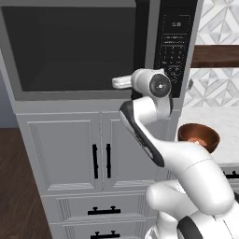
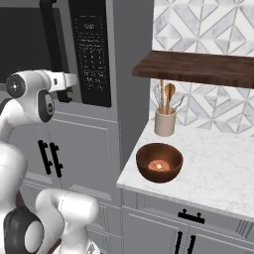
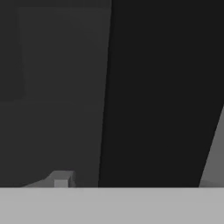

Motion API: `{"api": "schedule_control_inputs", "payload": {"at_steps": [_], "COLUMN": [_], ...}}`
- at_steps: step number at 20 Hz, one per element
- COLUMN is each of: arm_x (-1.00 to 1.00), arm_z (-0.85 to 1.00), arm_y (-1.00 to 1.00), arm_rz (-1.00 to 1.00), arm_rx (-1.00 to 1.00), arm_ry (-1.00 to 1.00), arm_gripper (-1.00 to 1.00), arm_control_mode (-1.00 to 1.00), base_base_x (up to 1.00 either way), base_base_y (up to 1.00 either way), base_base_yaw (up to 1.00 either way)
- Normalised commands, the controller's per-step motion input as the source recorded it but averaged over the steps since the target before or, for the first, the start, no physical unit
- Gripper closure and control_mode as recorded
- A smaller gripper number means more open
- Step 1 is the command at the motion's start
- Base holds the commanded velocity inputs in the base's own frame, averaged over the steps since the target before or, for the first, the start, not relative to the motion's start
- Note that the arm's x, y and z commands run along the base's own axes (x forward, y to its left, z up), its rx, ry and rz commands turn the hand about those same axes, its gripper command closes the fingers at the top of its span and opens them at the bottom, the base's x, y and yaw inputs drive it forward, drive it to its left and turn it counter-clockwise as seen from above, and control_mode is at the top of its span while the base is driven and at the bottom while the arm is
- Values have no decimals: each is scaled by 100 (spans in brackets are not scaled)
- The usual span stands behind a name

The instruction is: Open the microwave, place the bowl with waffle inside the microwave, then close the microwave door and turn it on.

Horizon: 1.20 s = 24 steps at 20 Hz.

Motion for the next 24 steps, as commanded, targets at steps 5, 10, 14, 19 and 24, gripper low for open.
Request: {"api": "schedule_control_inputs", "payload": {"at_steps": [5,10,14,19,24], "arm_x": [96,63,32,-13,-41], "arm_z": [-36,-6,0,0,0], "arm_y": [98,100,100,100,100], "arm_rz": [18,20,22,15,8], "arm_rx": [0,-2,-10,-19,-25], "arm_ry": [12,27,37,27,24], "arm_gripper": [100,100,100,100,100], "arm_control_mode": [-100,-100,-100,-100,-100], "base_base_x": [0,0,0,0,0], "base_base_y": [0,0,0,0,0], "base_base_yaw": [0,0,0,0,0]}}
